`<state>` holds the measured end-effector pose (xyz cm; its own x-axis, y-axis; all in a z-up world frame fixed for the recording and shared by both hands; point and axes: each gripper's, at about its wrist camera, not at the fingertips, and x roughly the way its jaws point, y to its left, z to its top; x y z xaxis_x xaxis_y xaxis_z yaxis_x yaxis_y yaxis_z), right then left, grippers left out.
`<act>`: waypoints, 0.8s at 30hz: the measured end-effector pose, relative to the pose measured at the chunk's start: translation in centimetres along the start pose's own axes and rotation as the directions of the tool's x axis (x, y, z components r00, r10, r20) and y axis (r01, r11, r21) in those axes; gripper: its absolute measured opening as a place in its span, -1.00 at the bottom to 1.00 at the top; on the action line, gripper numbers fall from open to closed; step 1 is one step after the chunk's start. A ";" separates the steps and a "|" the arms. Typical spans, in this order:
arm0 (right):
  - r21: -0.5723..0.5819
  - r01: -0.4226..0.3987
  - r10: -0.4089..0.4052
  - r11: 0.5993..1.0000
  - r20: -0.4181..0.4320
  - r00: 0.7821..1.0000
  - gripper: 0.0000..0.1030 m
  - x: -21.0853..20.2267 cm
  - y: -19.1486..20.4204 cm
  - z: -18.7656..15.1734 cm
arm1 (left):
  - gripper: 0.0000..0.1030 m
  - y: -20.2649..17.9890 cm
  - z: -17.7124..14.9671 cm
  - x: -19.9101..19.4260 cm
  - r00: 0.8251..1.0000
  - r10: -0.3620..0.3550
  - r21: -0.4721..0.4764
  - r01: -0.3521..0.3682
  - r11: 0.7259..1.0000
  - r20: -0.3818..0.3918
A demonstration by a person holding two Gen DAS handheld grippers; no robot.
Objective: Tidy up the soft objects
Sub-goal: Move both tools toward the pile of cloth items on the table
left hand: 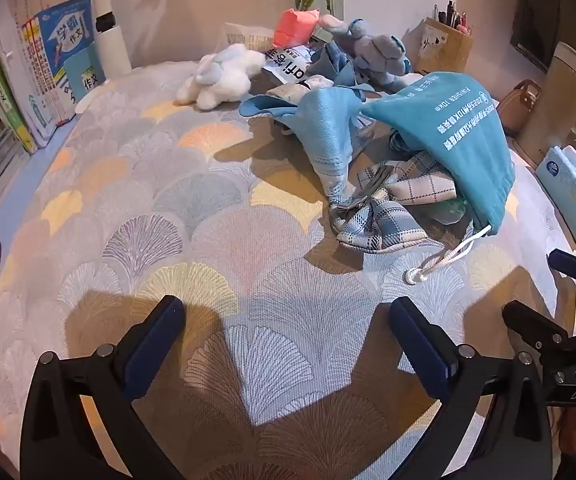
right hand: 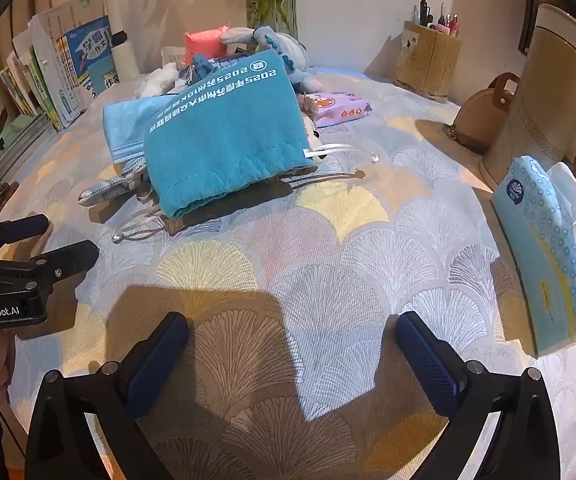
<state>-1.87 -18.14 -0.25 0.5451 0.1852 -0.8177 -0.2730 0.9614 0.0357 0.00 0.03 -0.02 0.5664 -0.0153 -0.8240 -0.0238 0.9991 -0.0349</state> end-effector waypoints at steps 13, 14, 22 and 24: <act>-0.031 0.001 0.005 1.000 0.184 0.983 1.00 -4.9 -0.1 2.0 | 0.98 3.1 2.7 -7.0 0.966 -0.133 -0.049 0.148 0.988 0.223; -0.016 -0.019 0.022 1.000 0.226 0.974 1.00 -5.8 -0.4 2.9 | 0.98 2.2 3.3 -7.3 0.957 -0.136 -0.034 0.150 0.988 0.255; 0.094 -0.150 0.117 0.984 0.292 0.949 1.00 -2.3 -2.0 5.5 | 0.98 2.5 4.1 -1.2 0.953 -0.160 -0.061 0.182 0.982 0.257; 0.091 -0.149 0.120 0.985 0.266 0.957 1.00 -1.9 -1.9 6.0 | 0.97 2.4 4.2 0.0 0.967 -0.165 -0.063 0.180 0.982 0.192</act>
<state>2.37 -19.05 4.66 0.6992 0.3467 -0.6252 -0.2777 0.9376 0.2093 3.42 2.57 2.30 0.7097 -0.1722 -0.6831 0.0268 0.9755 -0.2181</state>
